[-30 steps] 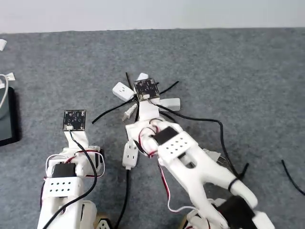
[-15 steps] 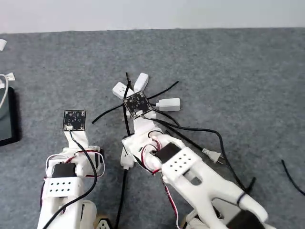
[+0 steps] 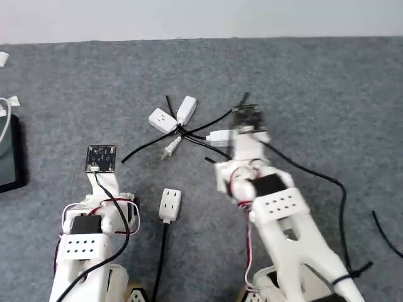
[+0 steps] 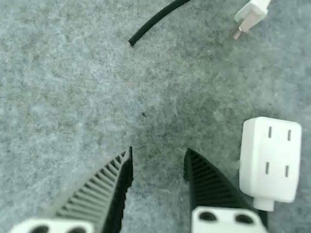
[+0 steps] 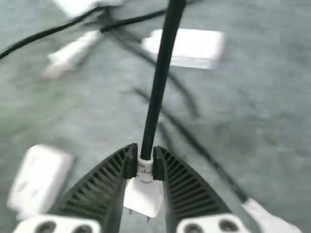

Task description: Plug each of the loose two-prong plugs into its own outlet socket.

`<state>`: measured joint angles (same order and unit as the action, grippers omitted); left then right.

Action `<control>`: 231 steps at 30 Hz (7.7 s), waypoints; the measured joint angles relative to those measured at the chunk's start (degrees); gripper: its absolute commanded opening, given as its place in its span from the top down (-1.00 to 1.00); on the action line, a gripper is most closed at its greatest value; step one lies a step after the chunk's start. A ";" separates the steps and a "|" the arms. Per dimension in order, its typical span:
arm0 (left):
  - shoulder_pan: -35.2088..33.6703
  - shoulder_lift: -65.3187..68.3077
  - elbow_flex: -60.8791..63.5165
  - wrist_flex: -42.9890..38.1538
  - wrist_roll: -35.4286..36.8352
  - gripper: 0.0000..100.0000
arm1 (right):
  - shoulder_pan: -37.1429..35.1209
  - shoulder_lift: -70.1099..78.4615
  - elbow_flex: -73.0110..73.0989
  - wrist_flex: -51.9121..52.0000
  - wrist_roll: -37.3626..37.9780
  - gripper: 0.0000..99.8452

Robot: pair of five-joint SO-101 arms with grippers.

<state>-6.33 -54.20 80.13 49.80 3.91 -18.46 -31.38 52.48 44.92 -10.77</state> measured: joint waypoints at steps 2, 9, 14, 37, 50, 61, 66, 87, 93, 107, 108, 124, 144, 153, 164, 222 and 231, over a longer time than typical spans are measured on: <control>0.00 0.00 0.00 0.00 0.00 0.78 | 1.67 1.93 0.00 0.79 1.49 0.98; 0.00 0.00 0.00 0.00 0.00 0.78 | 2.55 13.71 0.00 2.46 6.59 0.97; 0.00 0.00 0.00 0.00 0.00 0.78 | 2.73 14.42 0.00 2.81 8.70 0.87; 0.00 0.00 0.00 0.00 -0.09 0.78 | 4.31 10.11 0.00 6.15 12.66 0.99; 0.00 0.00 0.00 0.00 -0.09 0.78 | 3.78 12.40 0.00 5.01 12.75 0.98; 0.00 0.00 0.00 0.00 -0.09 0.78 | 2.81 20.13 -3.78 6.95 12.75 0.98; 0.00 0.00 0.00 0.00 -0.09 0.78 | 1.14 18.81 -3.69 8.53 12.84 0.98; 0.00 0.00 0.00 0.00 -1.23 0.78 | 6.86 4.75 7.21 4.57 13.01 0.89; 0.00 0.00 0.18 0.00 -1.23 0.78 | 5.71 10.90 3.87 4.57 13.01 0.87; -0.09 0.00 0.44 0.00 -1.23 0.78 | 5.10 11.78 3.34 4.66 13.89 0.78; -0.09 0.00 0.44 0.00 -1.23 0.78 | 4.48 11.78 3.34 4.66 14.07 0.78; -0.09 0.00 0.44 0.00 -1.23 0.78 | 4.04 19.25 -1.58 6.15 13.27 0.96; 0.09 2.73 0.18 2.37 -1.67 0.84 | 1.49 -3.43 -0.53 15.30 17.32 0.98; 0.18 30.95 -16.09 7.74 -15.12 0.97 | -12.04 -31.74 -0.09 20.40 25.32 0.98; 7.47 32.35 -16.88 13.45 -31.38 0.97 | -26.11 -28.04 -0.09 15.56 23.65 0.98; 0.44 -15.91 5.71 -0.18 -12.48 0.97 | -22.95 21.19 -22.07 5.71 -14.59 0.98; 0.44 -16.35 6.07 -0.18 -12.31 0.97 | -21.63 21.19 -22.07 5.71 -14.59 0.98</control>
<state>-5.89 -70.55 86.20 49.63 -8.40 -40.09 -10.20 30.42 50.64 -25.36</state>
